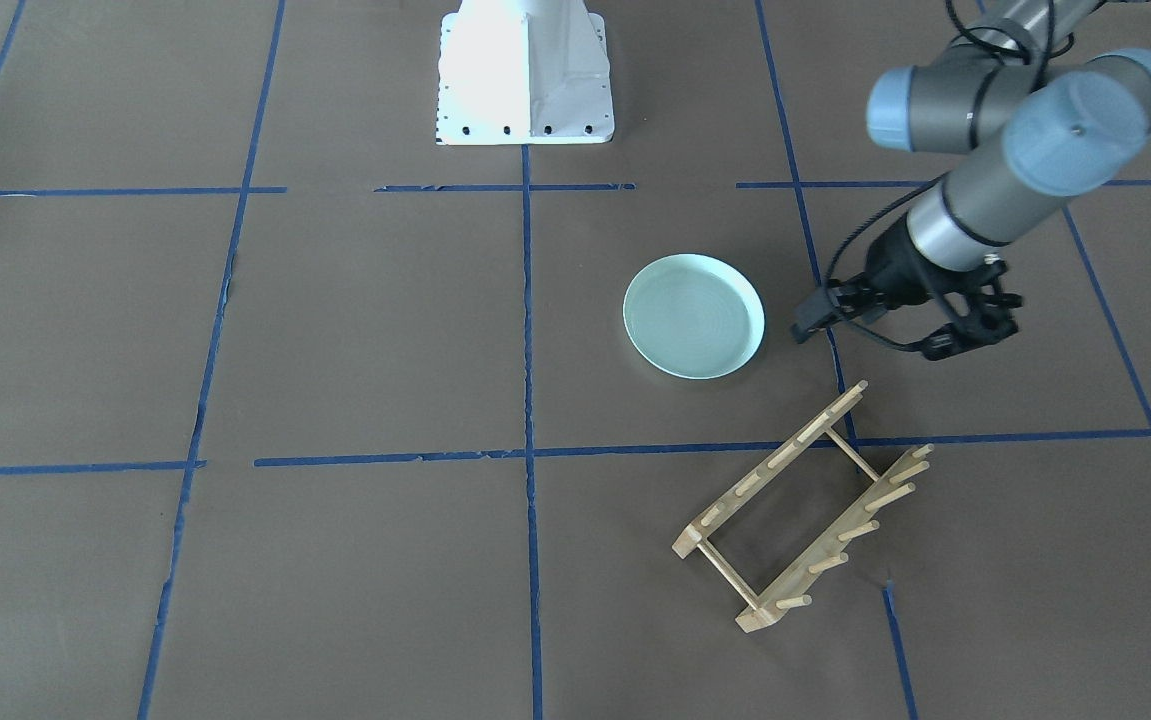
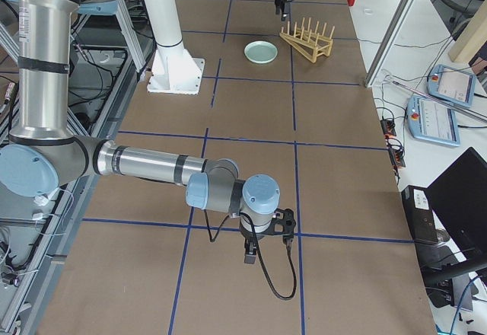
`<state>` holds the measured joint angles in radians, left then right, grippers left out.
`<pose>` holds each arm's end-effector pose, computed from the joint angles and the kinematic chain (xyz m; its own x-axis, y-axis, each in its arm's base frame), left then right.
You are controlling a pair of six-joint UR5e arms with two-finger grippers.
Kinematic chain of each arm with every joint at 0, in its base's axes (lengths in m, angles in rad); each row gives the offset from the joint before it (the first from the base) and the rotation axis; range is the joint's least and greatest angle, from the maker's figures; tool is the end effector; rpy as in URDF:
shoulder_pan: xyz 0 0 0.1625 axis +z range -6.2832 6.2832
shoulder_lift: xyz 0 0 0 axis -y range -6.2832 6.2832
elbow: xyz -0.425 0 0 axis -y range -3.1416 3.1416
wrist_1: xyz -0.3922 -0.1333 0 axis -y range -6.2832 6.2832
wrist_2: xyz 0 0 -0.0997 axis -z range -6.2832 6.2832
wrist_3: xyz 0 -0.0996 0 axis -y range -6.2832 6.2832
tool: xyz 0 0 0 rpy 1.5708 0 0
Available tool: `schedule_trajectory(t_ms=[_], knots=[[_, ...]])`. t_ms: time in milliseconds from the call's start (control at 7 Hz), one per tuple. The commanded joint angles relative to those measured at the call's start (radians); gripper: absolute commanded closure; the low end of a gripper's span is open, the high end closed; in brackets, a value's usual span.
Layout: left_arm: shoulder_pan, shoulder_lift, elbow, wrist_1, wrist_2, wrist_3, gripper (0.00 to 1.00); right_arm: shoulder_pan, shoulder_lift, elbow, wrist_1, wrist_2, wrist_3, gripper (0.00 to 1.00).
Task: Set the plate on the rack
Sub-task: 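Move the left gripper down to the rim of the pale green plate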
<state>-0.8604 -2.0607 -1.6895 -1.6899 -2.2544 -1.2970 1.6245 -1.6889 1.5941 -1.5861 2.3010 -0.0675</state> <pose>0.3689 -0.5368 0.3046 0.5537 -0.3222 -0.7679 0.1704 0.9465 -0.2742 0.0899 -0.4271 0.7064 0.7419 0.0460 0.6689 -0.0033 0.9979 -0.0649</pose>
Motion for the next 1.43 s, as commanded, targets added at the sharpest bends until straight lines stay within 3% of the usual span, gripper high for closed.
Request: schedule_trajectory(t_ms=[0,429,571,714,857,1000,1286], knots=[[0.15,-0.217,0.176,0.098,0.169,-0.088,0.0,0.0,0.0,0.0,0.0,0.0,0.0,0.0],[0.245,-0.249,0.258,0.09,0.219,-0.099,0.0,0.0,0.0,0.0,0.0,0.0,0.0,0.0],[0.254,-0.248,0.26,0.088,0.219,-0.103,0.04,0.0,0.0,0.0,0.0,0.0,0.0,0.0],[0.259,-0.249,0.26,0.088,0.225,-0.104,0.14,0.0,0.0,0.0,0.0,0.0,0.0,0.0],[0.259,-0.248,0.258,0.09,0.226,-0.104,0.47,0.0,0.0,0.0,0.0,0.0,0.0,0.0],[0.259,-0.246,0.257,0.088,0.227,-0.102,0.95,0.0,0.0,0.0,0.0,0.0,0.0,0.0],[0.259,-0.245,0.254,0.091,0.225,-0.104,1.0,0.0,0.0,0.0,0.0,0.0,0.0,0.0]])
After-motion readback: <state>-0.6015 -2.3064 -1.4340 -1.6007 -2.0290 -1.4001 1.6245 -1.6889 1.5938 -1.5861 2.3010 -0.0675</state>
